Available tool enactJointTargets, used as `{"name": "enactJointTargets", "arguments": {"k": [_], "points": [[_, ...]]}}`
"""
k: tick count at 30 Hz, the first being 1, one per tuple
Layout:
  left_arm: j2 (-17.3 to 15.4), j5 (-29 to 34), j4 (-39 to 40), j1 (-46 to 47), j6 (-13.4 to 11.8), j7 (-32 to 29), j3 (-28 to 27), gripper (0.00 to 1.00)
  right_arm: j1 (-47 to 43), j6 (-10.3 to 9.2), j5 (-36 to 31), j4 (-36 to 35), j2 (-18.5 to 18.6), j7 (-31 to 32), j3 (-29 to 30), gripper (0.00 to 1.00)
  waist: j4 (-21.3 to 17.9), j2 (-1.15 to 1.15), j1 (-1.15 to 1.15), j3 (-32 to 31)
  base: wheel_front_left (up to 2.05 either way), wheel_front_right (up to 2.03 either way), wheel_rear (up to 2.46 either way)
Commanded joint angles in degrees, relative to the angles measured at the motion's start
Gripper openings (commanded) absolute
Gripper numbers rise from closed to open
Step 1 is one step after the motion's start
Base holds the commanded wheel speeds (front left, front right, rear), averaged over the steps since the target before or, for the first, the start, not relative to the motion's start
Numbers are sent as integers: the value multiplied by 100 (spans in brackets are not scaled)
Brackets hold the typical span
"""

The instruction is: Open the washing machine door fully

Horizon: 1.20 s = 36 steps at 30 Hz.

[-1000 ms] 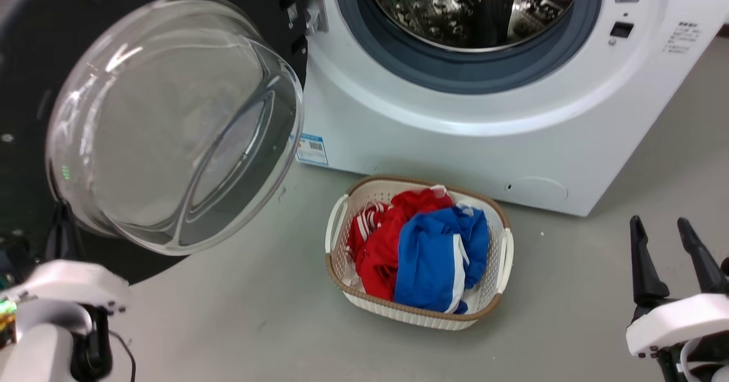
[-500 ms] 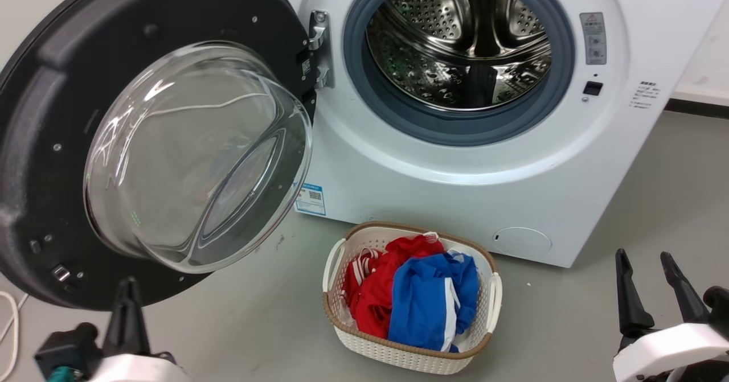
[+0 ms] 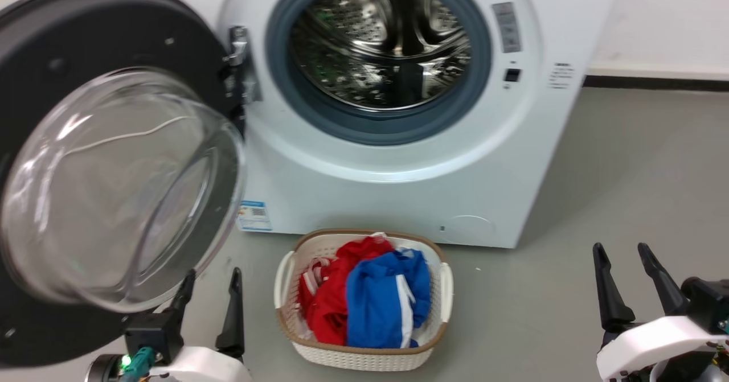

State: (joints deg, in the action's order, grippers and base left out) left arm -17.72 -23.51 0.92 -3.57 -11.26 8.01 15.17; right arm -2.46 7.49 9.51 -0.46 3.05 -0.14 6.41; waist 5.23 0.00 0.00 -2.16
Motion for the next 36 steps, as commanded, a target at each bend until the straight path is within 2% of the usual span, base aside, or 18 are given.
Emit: {"name": "enactJointTargets", "arguments": {"k": [1,6,12,34,35,36], "points": [[17,45,-94,112,25,62,29,100,67,0,7,-18,43,18,-21,100,-312,0,0,-1,0,0,0],[-7,134,-466,308,76,175,93,100,32,1,-37,-31,98,93,-72,100,-709,0,0,-8,0,0,0],[1,104,-757,455,64,295,52,100,53,1,-25,-8,180,125,-182,100,-930,0,0,-1,0,0,0],[-57,-17,-999,560,16,373,9,100,147,0,22,133,236,42,-253,100,-885,0,0,4,0,0,0],[-18,-29,-1002,489,52,371,-3,0,98,0,-28,145,208,65,-253,0,-885,0,0,4,0,0,0],[11,-35,-1052,462,55,370,9,0,75,0,-27,202,197,71,-254,0,-885,0,0,4,0,0,0]]}}
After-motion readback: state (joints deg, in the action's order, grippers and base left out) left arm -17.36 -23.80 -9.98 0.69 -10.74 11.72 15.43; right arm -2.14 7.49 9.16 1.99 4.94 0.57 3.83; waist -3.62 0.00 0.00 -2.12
